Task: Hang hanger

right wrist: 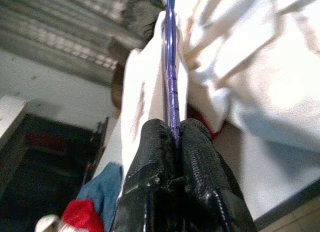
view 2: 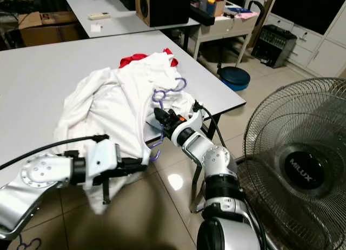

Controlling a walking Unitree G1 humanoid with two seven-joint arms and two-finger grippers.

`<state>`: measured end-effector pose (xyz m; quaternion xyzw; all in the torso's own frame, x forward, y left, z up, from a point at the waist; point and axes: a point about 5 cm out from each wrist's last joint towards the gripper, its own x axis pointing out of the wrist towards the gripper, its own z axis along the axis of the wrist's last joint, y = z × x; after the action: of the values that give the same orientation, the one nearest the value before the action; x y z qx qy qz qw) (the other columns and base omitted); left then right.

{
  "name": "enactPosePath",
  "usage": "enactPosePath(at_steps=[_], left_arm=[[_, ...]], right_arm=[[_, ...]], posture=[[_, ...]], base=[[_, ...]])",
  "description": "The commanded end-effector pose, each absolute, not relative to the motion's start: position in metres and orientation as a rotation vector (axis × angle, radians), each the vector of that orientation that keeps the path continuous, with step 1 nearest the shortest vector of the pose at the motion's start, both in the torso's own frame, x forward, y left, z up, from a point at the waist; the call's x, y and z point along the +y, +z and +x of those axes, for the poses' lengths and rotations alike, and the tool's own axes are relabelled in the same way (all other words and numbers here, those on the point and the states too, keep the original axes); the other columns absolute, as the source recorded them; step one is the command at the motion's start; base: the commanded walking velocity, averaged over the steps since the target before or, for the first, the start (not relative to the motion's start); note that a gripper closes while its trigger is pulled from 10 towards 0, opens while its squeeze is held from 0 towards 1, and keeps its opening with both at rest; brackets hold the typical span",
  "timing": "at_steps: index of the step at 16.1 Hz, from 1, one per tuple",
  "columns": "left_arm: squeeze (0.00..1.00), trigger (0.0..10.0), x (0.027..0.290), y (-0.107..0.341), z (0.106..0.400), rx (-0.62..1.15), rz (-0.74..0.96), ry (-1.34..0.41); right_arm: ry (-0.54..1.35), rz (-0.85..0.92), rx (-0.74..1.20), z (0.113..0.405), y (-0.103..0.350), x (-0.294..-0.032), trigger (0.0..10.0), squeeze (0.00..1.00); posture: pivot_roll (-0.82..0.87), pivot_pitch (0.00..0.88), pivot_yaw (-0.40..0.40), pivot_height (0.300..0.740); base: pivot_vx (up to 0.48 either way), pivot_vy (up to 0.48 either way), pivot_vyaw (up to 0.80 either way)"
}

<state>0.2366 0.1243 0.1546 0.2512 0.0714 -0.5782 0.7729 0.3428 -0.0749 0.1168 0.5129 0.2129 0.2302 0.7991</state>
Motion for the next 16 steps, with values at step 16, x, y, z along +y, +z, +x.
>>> enactPosePath(at_steps=[16], left_arm=[[0.00, 0.0, 0.099, 0.151, 0.229, 0.061, 0.664, -1.375]], right_arm=[[0.411, 1.265, 0.429, 0.365, 0.129, -0.061, 10.0, 0.00]], posture=[[0.04, 0.000, -0.061, 0.740]], base=[[0.000, 0.000, 0.00]])
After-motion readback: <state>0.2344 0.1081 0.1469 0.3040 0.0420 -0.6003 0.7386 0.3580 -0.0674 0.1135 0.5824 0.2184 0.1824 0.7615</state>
